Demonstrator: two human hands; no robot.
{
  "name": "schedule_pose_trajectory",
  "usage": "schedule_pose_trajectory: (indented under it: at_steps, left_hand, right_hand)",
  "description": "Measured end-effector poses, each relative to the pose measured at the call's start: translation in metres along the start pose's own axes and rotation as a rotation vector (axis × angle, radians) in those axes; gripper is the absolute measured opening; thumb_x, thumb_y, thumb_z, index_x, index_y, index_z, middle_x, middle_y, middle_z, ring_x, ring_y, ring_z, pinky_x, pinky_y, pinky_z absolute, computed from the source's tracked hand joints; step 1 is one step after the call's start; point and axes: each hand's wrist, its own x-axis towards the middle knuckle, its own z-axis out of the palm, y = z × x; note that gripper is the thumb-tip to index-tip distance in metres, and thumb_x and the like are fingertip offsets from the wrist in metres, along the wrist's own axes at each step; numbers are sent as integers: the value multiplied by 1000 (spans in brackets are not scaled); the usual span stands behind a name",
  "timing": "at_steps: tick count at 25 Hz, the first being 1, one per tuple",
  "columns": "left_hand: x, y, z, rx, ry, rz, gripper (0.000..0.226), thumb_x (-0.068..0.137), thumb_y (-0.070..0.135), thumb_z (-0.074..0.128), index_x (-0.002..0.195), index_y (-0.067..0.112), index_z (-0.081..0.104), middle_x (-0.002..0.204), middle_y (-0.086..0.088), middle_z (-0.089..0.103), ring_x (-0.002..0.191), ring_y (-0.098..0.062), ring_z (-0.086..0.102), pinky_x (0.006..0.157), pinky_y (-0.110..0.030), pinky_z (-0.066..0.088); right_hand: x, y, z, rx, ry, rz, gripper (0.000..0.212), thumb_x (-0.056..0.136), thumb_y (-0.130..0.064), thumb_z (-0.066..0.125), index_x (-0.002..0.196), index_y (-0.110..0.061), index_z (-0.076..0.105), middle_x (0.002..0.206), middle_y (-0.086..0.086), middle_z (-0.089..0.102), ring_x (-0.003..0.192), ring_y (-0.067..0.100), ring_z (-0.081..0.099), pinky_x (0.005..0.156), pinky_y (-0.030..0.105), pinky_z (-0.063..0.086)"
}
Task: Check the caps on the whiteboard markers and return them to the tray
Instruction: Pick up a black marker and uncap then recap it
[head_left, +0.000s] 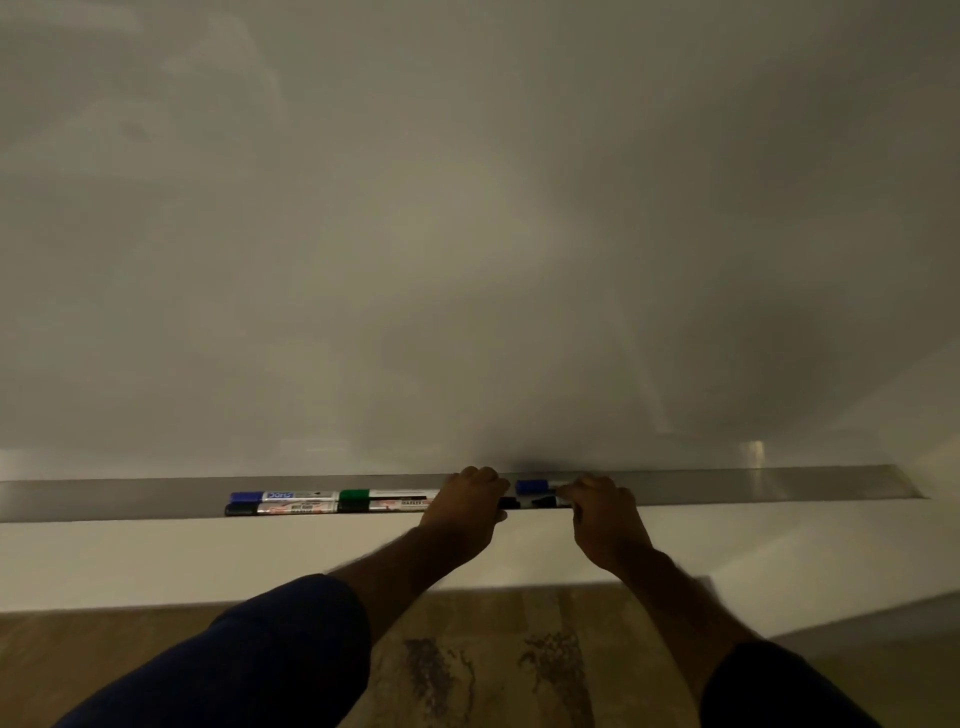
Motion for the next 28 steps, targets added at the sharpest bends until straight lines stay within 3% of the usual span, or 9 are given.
schedule_pose_trajectory:
  at_steps: [5, 12, 18, 20, 24, 28]
  left_hand:
    - [8, 9, 15, 97, -55, -44, 26, 90, 26, 56, 113, 15, 58, 113, -6, 57, 103, -23, 51, 90, -37, 42]
    - [21, 15, -3, 53, -73, -111, 25, 89, 31, 58, 104, 13, 67, 100, -7, 63, 94, -22, 54, 80, -33, 43]
    - [-4, 23, -66, -67, 182, -64, 17, 95, 24, 42, 101, 23, 59, 98, 1, 64, 81, -12, 51, 75, -25, 35]
    - [-13, 26, -103, -95, 287, -35, 15, 95, 24, 43, 103, 24, 56, 99, 3, 62, 79, -10, 48, 74, -25, 34]
    - [-29, 27, -179, -131, 482, -3, 13, 94, 22, 48, 104, 23, 57, 101, 4, 60, 90, -11, 51, 77, -24, 39]
    - [-39, 30, -240, -188, 629, -19, 16, 94, 21, 50, 106, 21, 60, 102, 6, 60, 92, -8, 51, 78, -20, 39]
  right_hand:
    - [6, 12, 0, -36, -69, -23, 44, 87, -2, 46, 124, -26, 56, 131, 0, 54, 121, 24, 43, 100, 41, 30]
    - [10, 20, -13, -104, -75, -37, 27, 93, -16, 48, 115, -27, 61, 119, 0, 58, 115, 23, 46, 95, 39, 30]
    - [7, 11, -76, -29, 11, -214, 29, 97, -20, 46, 125, -25, 54, 116, 2, 57, 109, 22, 51, 90, 36, 33]
    - [2, 1, -107, 30, 51, -296, 28, 99, -24, 44, 124, -25, 55, 109, 4, 57, 95, 22, 57, 78, 32, 38]
    - [-8, -31, -168, 109, 255, -408, 28, 98, -28, 47, 124, -23, 56, 96, 2, 55, 72, 19, 57, 61, 27, 43]
    - [-16, -63, -224, 240, 456, -468, 22, 95, -26, 52, 116, -25, 59, 92, -8, 57, 77, 15, 57, 64, 30, 46]
